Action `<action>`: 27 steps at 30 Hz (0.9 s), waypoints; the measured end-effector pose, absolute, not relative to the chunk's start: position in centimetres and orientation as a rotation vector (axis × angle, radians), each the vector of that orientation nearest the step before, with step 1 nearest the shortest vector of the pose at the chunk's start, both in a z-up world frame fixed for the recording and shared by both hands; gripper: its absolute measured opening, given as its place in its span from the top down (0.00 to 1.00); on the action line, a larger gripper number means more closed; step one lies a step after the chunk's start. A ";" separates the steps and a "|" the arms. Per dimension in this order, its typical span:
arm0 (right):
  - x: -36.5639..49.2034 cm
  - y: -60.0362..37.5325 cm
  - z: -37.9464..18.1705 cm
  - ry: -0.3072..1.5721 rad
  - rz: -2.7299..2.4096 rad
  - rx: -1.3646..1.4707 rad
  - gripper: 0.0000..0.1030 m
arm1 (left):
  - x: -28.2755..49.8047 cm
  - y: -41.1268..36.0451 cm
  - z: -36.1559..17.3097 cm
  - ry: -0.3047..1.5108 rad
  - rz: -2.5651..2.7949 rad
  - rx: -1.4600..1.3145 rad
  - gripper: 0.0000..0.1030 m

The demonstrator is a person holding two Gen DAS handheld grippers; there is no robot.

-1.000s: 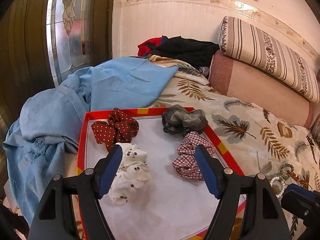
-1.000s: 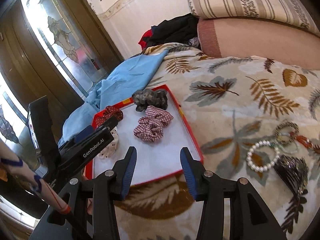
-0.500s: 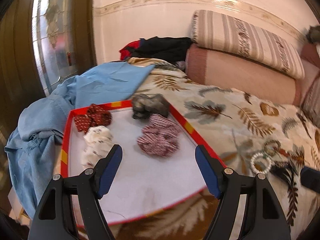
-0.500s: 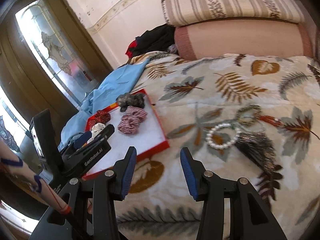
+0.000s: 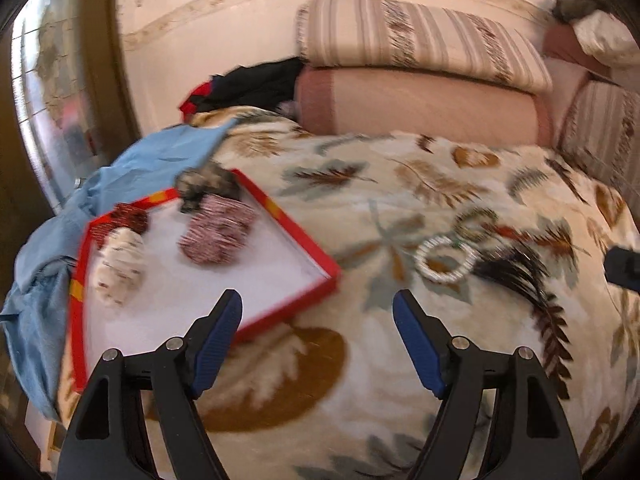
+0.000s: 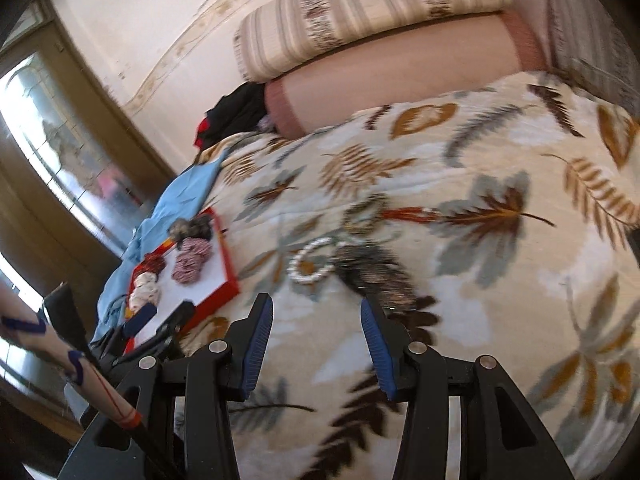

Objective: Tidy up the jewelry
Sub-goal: 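Grasp the black rhinestone flower hair clip with the right tool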

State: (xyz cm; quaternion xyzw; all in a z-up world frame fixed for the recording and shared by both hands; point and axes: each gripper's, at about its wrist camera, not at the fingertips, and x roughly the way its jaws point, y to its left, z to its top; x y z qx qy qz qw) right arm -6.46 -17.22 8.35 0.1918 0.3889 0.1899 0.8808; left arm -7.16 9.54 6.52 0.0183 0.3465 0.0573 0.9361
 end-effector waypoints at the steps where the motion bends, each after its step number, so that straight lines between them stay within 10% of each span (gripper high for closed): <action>1: -6.4 -18.0 8.1 0.812 0.380 0.413 0.51 | -7.0 8.8 6.1 0.722 0.099 0.043 0.24; 18: -4.0 -20.5 4.6 0.882 0.369 0.453 0.50 | -4.1 4.3 1.1 0.893 -0.069 0.047 0.24; 27: 0.4 -15.2 4.6 0.894 0.481 0.096 0.27 | -3.6 5.6 1.6 0.892 -0.064 0.006 0.24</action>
